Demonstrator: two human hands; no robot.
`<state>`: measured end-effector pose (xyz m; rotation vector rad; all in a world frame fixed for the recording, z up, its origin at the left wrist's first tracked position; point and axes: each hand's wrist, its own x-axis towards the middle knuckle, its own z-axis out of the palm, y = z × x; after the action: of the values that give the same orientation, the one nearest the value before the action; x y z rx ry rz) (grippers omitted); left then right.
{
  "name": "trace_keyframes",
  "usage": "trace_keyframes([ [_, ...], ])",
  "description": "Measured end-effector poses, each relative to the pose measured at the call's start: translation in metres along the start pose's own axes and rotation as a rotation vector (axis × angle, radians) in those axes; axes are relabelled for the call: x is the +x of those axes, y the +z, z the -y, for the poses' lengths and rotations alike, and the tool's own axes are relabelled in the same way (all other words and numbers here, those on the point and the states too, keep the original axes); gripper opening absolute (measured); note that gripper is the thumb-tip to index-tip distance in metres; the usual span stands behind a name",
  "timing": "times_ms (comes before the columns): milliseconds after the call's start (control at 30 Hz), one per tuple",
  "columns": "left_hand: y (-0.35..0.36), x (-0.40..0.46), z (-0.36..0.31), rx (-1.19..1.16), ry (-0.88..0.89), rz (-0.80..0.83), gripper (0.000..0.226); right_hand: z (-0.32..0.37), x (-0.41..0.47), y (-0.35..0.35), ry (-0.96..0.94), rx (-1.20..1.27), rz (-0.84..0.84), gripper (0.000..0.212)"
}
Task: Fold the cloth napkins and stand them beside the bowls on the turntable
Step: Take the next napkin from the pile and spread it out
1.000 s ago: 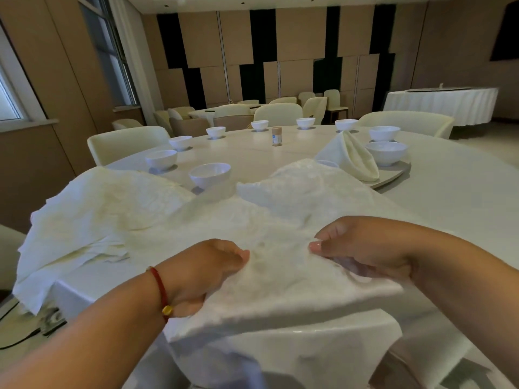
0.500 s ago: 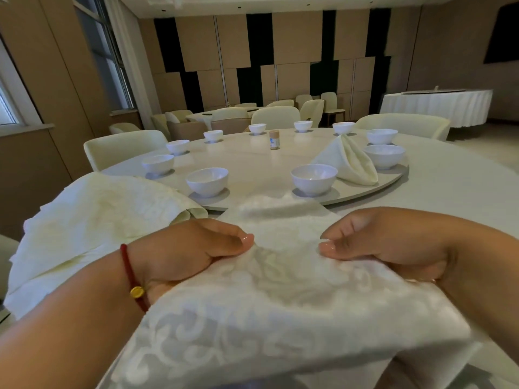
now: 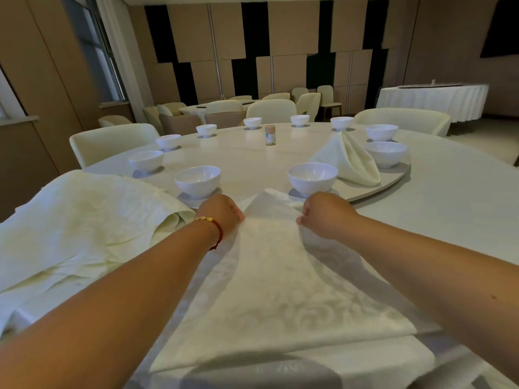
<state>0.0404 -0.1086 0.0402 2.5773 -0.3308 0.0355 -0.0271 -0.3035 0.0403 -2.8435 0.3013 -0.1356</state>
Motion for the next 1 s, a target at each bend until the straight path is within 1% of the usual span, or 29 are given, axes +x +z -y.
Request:
trace_keyframes([
  [100,0.003,0.021,-0.005,0.015,-0.001,-0.059,0.015,0.004,0.022,0.003,0.020,-0.084,0.019,0.010],
  [133,0.004,0.027,-0.006,0.018,-0.002,-0.066,0.014,0.005,0.027,0.003,0.015,-0.133,-0.005,0.005],
  [167,0.004,0.034,-0.008,0.027,0.001,-0.070,0.011,0.005,0.032,0.004,-0.006,-0.155,-0.072,0.006],
  [233,0.004,0.048,-0.010,0.041,-0.002,-0.067,0.009,0.005,0.035,0.006,-0.048,-0.121,-0.225,0.018],
  [267,0.005,0.055,-0.010,0.045,-0.008,-0.061,0.007,0.006,0.034,0.005,-0.068,-0.108,-0.272,0.024],
  [333,0.007,0.068,-0.010,0.057,-0.022,-0.054,0.009,0.009,0.029,0.005,-0.113,-0.110,-0.286,0.030],
  [433,0.013,0.081,-0.009,0.087,-0.044,-0.039,0.022,0.015,0.015,0.005,-0.177,-0.078,-0.207,0.033],
  [500,0.015,0.087,-0.007,0.109,-0.054,-0.037,0.030,0.018,0.002,0.005,-0.217,-0.047,-0.115,0.035],
  [567,0.018,0.091,-0.007,0.123,-0.060,-0.034,0.033,0.021,-0.010,0.003,-0.254,-0.023,-0.018,0.034],
  [700,0.025,0.098,-0.004,0.129,-0.087,-0.026,0.037,0.022,-0.030,0.003,-0.327,-0.019,0.099,0.040],
  [833,0.027,0.102,-0.002,0.120,-0.102,-0.051,0.035,0.016,-0.044,0.008,-0.389,0.033,0.178,0.060],
  [900,0.027,0.104,0.000,0.120,-0.102,-0.057,0.034,0.013,-0.047,0.013,-0.432,0.004,0.202,0.066],
  [1000,0.029,0.104,0.002,0.140,-0.090,-0.074,0.037,0.008,-0.047,0.025,-0.422,-0.031,0.283,0.070],
])
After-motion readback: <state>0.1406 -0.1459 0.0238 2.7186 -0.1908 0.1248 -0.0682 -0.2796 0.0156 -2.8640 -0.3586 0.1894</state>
